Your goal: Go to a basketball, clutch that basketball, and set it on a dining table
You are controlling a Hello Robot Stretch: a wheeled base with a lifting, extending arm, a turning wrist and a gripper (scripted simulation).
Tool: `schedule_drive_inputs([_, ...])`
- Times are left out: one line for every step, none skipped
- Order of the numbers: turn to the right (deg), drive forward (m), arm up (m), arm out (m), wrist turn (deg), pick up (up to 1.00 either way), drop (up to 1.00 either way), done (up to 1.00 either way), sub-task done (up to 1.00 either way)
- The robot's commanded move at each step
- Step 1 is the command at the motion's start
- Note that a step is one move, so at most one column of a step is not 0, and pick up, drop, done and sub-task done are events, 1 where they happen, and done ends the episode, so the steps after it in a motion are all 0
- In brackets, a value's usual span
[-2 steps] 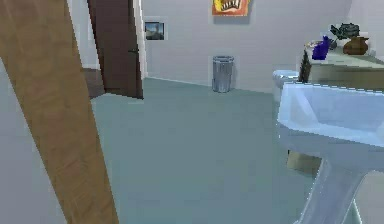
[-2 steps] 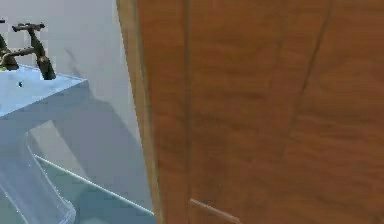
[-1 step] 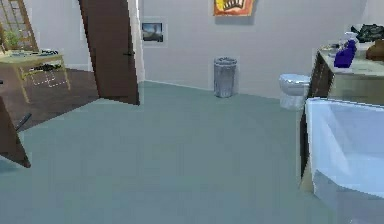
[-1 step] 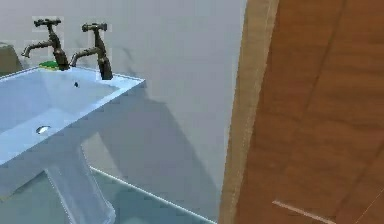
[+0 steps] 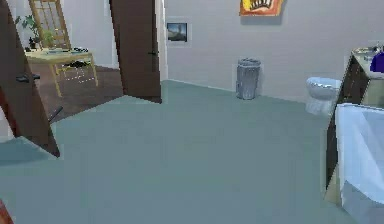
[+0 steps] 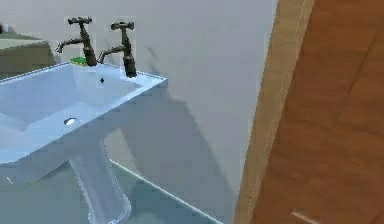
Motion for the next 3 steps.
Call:
schedule_drive_inputs([0.0,0.35,0.00,0.00,0.0,0.00,0.00,0.00,0.00])
schedule_drive_inputs([-27.0,0.00,0.00,0.00,0.0,0.00,0.00,0.00,0.00])
schedule_drive_inputs([0.0,1.00,0.00,0.00,0.0,0.00,0.00,0.00,0.00])
